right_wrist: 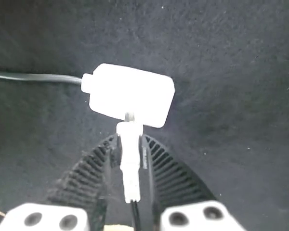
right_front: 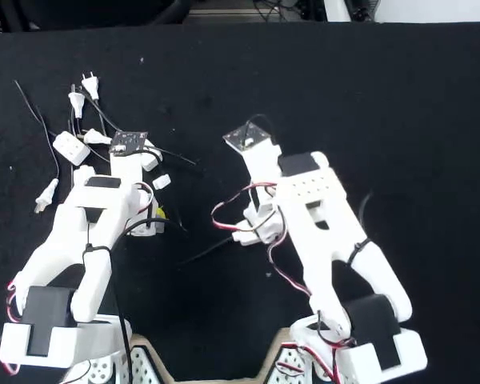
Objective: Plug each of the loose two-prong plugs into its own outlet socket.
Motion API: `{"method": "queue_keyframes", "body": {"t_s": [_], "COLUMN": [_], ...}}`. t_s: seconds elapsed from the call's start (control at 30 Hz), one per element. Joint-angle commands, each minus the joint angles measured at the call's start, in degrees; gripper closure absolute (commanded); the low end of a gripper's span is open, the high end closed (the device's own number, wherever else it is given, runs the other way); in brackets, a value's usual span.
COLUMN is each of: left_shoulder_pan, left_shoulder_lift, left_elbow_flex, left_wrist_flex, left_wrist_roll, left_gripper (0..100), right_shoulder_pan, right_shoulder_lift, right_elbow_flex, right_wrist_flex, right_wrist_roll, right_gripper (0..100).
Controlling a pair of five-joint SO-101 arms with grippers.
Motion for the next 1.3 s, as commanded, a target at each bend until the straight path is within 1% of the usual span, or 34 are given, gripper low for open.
{"method": "queue_keyframes", "body": {"t_s": [0.0,0.13,0.27,0.4,0.5,0.57,0.63,0.77,0.87,1.27], "left_shoulder_pan": [0.5,0.5,0.5,0.5,0.5,0.5,0.5,-0.2,-1.0,-1.0], "left_shoulder_lift": [-1.1,-1.1,-1.1,-1.1,-1.1,-1.1,-1.1,-1.1,-1.1,-1.1], "left_elbow_flex": [-0.7,-0.7,-0.7,-0.7,-0.7,-0.7,-0.7,-0.7,-0.8,-1.2], "left_wrist_flex": [0.5,0.5,0.5,0.5,0.5,0.5,0.5,0.5,0.5,0.5], "left_wrist_roll": [-0.4,-0.4,-0.4,-0.4,-0.4,-0.4,-0.4,-0.4,-0.4,-0.4], "left_gripper": [77,77,77,77,77,77,77,77,77,77], "right_shoulder_pan": [-0.5,-0.5,-0.5,-0.5,-0.7,-0.7,-0.8,-0.5,-0.5,-0.5], "right_shoulder_lift": [-2.5,-5.8,-9.6,-15.6,-20.1,-21.6,-21.6,-20.7,-21.0,-20.5], "right_elbow_flex": [1.5,2.0,1.6,1.6,2.0,2.7,5.2,14.8,20.2,22.5], "right_wrist_flex": [-2.4,-1.9,1.1,3.9,3.9,1.8,-2.6,-13.9,-19.1,-18.6], "right_wrist_roll": [0.1,0.1,0.1,0.1,-0.3,-0.4,-0.4,-0.4,-0.4,0.0], "right_gripper": [98.8,98.8,98.8,98.8,98.8,98.8,98.8,98.8,98.8,98.8]}}
